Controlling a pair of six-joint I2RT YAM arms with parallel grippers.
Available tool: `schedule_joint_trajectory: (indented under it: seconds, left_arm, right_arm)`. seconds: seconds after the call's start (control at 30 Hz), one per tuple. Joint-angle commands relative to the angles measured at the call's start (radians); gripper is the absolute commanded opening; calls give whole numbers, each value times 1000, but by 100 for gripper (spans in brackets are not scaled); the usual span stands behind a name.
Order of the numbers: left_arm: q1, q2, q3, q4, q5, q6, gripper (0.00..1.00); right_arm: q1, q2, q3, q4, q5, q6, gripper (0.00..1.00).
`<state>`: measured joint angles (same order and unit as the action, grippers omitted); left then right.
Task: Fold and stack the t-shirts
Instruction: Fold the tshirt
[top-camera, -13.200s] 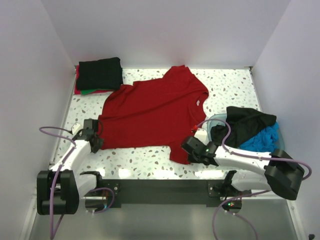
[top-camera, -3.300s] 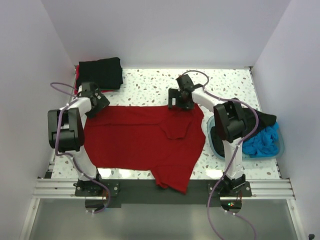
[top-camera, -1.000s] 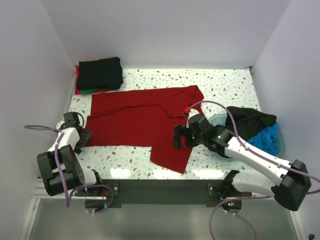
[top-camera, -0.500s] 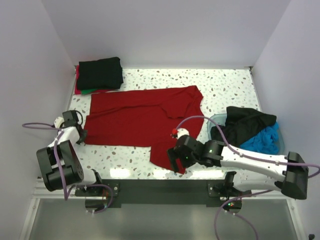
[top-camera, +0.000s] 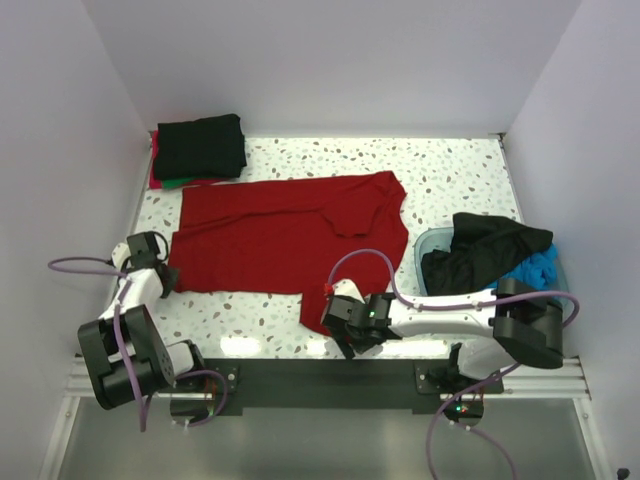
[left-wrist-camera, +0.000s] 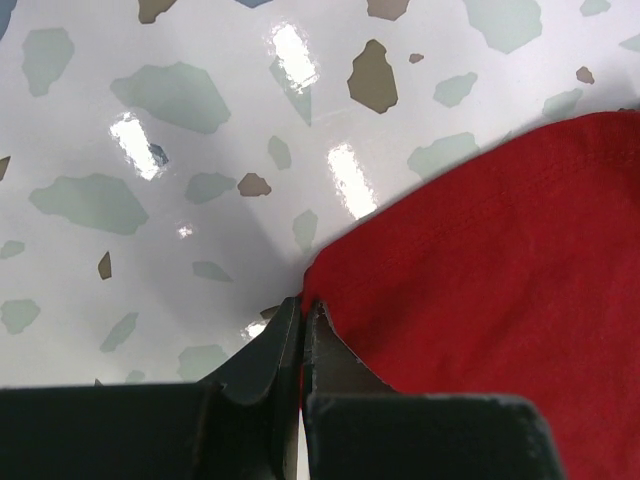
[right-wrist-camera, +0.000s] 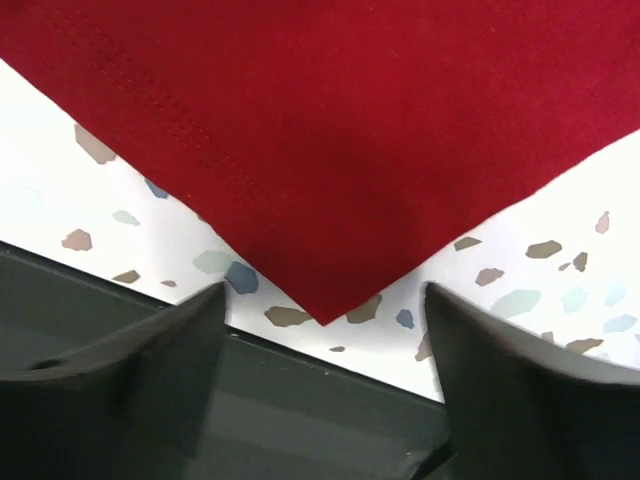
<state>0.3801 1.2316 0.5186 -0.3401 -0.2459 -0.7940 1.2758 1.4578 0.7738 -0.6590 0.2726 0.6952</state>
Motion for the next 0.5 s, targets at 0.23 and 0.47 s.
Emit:
schedule_joint_trajectory:
  seconds: [0.23,0.47]
  left_arm:
    - [6,-18,-19,-65,14,-2,0]
    - [5,-23,-17,-82,2,-5,0]
  right_arm:
    - [0,58,-42,102,22,46,63]
    - [0,15,-105,136,10,78,35]
